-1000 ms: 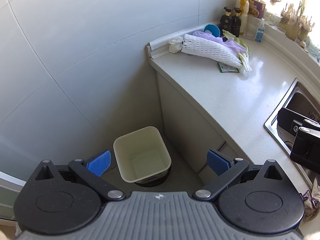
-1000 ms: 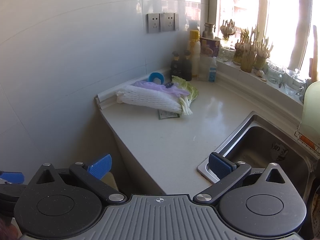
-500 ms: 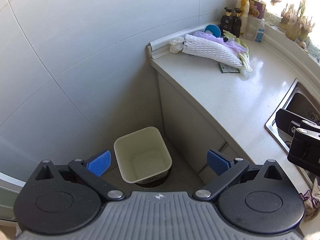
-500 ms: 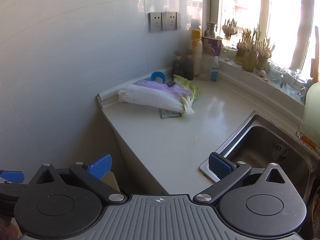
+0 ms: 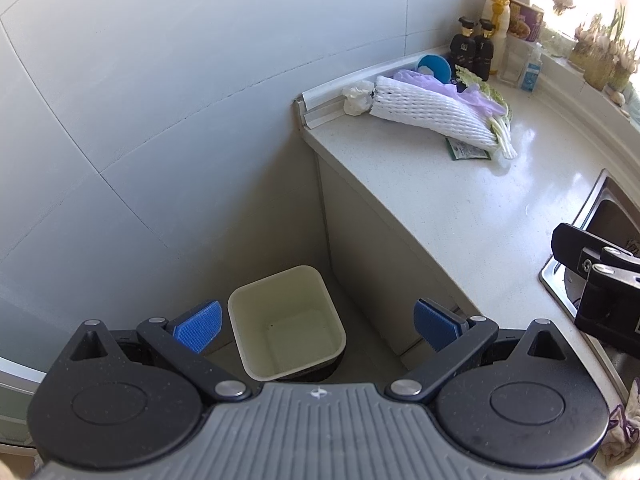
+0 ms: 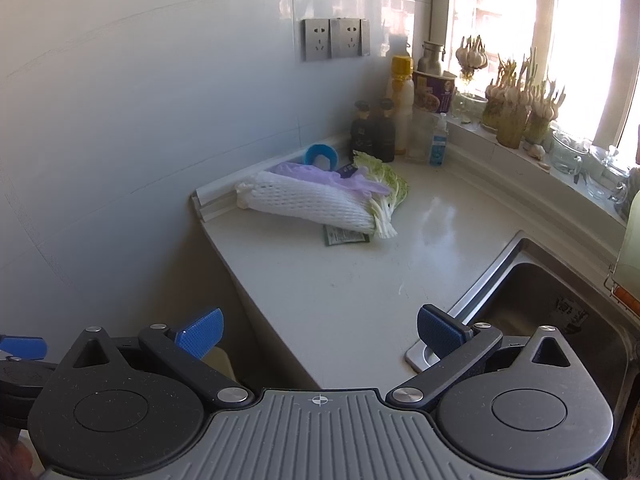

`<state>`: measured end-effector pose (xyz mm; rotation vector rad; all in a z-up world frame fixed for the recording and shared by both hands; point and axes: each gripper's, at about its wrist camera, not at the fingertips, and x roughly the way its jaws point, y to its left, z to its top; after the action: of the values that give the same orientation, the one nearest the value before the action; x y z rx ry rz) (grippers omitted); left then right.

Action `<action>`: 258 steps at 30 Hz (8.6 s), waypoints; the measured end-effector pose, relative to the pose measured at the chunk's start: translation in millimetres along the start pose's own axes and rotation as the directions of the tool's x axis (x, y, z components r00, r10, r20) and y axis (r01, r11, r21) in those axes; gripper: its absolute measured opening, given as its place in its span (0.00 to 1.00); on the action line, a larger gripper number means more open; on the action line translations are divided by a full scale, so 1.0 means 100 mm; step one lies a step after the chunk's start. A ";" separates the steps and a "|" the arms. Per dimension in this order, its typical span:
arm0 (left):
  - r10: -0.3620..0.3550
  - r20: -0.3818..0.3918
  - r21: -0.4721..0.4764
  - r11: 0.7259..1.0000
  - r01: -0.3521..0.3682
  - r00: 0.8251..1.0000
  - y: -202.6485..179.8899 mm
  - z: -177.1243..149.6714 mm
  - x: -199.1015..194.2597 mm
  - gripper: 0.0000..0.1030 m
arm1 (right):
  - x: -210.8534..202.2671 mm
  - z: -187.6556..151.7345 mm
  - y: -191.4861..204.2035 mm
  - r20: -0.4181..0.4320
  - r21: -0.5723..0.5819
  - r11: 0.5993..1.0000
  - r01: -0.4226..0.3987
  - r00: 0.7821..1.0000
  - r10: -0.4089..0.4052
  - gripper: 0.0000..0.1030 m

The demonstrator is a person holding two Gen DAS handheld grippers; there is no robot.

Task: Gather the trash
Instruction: 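Reach the left tool to the white foam net while the right tool reaches the purple glove, then close the left gripper on the foam net while the right gripper grasps the purple glove, then carry the foam net and glove down over the cream trash bin, then open both grippers to drop the net and glove into the bin, then raise both tools back toward the countertop items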

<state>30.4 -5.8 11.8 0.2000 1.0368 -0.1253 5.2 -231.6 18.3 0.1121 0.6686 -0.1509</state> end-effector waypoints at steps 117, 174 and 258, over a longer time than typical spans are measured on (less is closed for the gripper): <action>-0.497 0.122 0.154 0.865 0.478 0.859 0.44 0.99 1.16 0.07 | 1.15 0.29 -0.32 0.231 0.401 0.844 -0.356 0.931 0.283 0.00; -0.116 -0.280 0.163 0.973 0.166 0.953 0.94 -0.31 3.95 0.27 | 4.05 -1.99 1.74 -0.485 0.457 0.884 -0.102 0.805 0.343 0.09; -0.353 0.243 0.327 0.907 0.266 0.904 -0.91 2.06 1.91 0.99 | 2.11 0.57 -0.68 0.144 0.282 0.957 -0.068 0.989 0.028 0.99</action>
<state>281.8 -142.6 -60.9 0.2670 0.7377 -0.5863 190.7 -328.9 -72.7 0.3932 0.5013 -0.2064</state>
